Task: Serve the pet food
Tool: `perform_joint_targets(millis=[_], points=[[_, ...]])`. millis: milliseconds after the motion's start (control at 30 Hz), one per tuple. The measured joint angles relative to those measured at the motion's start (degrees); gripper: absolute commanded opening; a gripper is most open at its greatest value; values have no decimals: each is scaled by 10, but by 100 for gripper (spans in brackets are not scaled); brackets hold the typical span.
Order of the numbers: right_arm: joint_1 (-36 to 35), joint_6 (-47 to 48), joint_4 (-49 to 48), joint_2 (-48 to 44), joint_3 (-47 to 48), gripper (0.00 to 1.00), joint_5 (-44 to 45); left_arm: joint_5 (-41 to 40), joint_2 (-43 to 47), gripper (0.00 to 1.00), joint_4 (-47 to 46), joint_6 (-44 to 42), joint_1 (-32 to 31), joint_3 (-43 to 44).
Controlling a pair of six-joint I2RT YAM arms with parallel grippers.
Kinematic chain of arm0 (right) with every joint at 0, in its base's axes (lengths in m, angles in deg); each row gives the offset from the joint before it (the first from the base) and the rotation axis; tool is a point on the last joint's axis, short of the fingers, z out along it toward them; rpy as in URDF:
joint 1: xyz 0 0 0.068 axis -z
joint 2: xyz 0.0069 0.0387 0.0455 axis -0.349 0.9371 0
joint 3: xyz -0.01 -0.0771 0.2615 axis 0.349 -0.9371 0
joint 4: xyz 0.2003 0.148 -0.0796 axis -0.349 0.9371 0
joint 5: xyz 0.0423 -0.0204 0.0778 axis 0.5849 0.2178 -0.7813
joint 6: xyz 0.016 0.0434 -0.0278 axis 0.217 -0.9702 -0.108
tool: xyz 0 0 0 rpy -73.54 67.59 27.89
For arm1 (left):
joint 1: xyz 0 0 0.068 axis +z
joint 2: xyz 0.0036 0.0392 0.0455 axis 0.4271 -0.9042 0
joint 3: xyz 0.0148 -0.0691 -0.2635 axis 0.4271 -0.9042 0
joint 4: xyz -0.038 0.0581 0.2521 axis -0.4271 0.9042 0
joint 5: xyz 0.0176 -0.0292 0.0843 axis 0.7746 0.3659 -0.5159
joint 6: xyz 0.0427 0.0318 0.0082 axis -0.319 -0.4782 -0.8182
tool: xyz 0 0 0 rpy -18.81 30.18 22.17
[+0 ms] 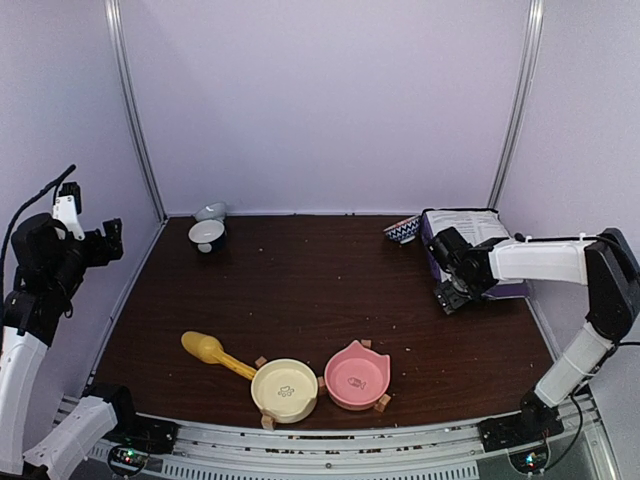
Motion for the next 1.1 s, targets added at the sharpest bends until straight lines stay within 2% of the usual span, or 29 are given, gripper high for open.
perform_joint_targets(millis=[333, 433, 533, 567, 633, 800, 967, 1100], points=[[-21, 39, 10, 95, 27, 90, 46, 16, -2, 98, 7, -1, 0, 0], [-22, 47, 7, 104, 30, 82, 64, 19, -2, 98, 7, -1, 0, 0], [-22, 54, 2, 112, 31, 67, 83, 21, -2, 98, 8, -1, 0, 0], [-22, 58, -2, 117, 31, 59, 90, 21, -2, 98, 8, -1, 0, 0], [-21, 63, -6, 129, 33, 35, 101, 22, -2, 98, 8, -1, 0, 0], [-15, 55, 0, 139, 42, 0, 122, 23, -2, 98, 8, -1, 0, 0], [-6, 21, 38, 110, 55, 0, 128, 24, 0, 98, 8, -1, 0, 0], [-5, -32, 130, 62, 93, 0, 127, 26, 2, 98, 8, -1, 0, -1]])
